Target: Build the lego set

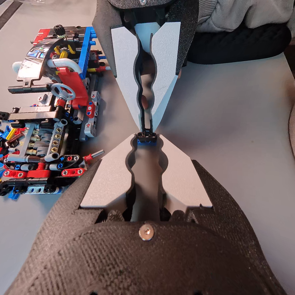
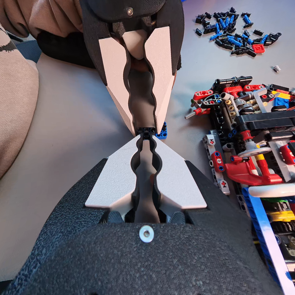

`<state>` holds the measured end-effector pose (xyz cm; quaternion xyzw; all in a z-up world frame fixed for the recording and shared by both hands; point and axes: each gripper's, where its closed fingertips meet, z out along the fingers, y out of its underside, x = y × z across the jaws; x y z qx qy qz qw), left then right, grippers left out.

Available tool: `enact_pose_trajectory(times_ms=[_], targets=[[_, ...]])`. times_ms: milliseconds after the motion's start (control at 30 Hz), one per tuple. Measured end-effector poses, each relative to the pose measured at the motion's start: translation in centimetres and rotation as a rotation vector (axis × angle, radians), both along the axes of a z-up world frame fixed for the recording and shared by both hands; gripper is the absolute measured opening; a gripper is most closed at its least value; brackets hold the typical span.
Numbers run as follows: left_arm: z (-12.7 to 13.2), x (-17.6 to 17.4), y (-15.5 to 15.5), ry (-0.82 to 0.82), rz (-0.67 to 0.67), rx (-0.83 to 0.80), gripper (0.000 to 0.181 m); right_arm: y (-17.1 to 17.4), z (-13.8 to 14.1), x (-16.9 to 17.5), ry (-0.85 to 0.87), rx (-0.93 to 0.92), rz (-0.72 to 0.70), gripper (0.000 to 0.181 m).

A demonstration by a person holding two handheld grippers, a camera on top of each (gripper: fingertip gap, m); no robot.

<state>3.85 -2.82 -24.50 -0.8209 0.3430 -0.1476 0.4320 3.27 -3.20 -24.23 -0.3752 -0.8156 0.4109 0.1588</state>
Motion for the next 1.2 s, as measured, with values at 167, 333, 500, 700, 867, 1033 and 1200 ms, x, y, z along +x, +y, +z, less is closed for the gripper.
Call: enact_pose_trajectory(times_ms=[167, 333, 500, 700, 867, 1033, 1200], targets=[[-0.06, -0.05, -0.04, -0.028, 0.023, -0.040, 0.022, -0.02, -0.01, -0.02, -0.027, 0.012, 0.017, 0.006], [-0.14, -0.04, -0.06, -0.054, 0.043, -0.080, 0.022, 0.00, -0.10, 0.02, -0.076, 0.005, 0.025, 0.006], [-0.18, -0.05, -0.08, -0.065, 0.046, -0.090, 0.022, -0.03, -0.08, 0.01, -0.088, 0.001, 0.036, 0.006], [-0.19, -0.01, -0.13, -0.047, 0.042, -0.065, 0.022, -0.08, -0.09, 0.06, -0.067, 0.043, 0.057, 0.006], [-0.14, -0.02, -0.07, -0.032, 0.051, -0.036, 0.022, -0.05, -0.11, 0.00, -0.060, 0.068, 0.058, 0.006], [0.22, -0.19, -0.18, -0.059, 0.047, -0.034, 0.028, -0.30, -0.07, 0.09, -0.063, 0.056, 0.067, 0.006], [0.31, 0.27, -0.40, -0.038, 0.015, -0.018, 0.024, -0.42, -0.04, 0.17, -0.066, 0.058, 0.074, 0.006]])
